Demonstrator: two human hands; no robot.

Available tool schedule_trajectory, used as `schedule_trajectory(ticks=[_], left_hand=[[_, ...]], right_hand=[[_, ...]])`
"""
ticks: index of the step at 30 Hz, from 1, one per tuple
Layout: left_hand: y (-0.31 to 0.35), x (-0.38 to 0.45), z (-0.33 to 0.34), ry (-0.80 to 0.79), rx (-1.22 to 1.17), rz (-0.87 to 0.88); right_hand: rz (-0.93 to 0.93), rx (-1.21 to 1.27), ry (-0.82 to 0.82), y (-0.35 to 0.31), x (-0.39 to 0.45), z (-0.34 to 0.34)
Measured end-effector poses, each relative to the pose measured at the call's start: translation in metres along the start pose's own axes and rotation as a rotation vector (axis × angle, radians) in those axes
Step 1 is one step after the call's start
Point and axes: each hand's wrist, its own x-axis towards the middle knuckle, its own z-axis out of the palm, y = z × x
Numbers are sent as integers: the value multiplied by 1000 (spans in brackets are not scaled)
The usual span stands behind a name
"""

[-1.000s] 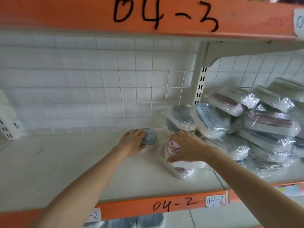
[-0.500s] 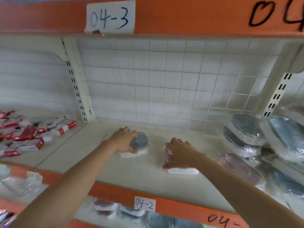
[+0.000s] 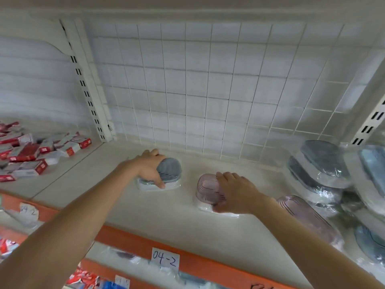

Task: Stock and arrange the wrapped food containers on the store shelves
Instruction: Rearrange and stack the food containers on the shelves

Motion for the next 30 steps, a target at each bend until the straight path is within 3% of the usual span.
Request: schedule_trajectory(ticks=[8,12,15,20,23,26,30], left_hand=[[-1,-3,21,114,-146,-78],[11,-26,39,457,-81,-69],[25,-55,63,761,25,-25],[26,-118,88,1043,-98,13],[17,-164,103,1096,-136,42],[11,-211,128,1118,-132,84],[7,-257,178,918,-82,102]], right_hand=[[62,93,201,-5,0,30],[182,55,377,-18,-16,40],[171,27,436,-29,-23,34],[117,73,593,-57,-62,18],[69,88,698,-86,-106,21],[12,66,703,-117,-151,36],[0,49,571,-144,-205,79]])
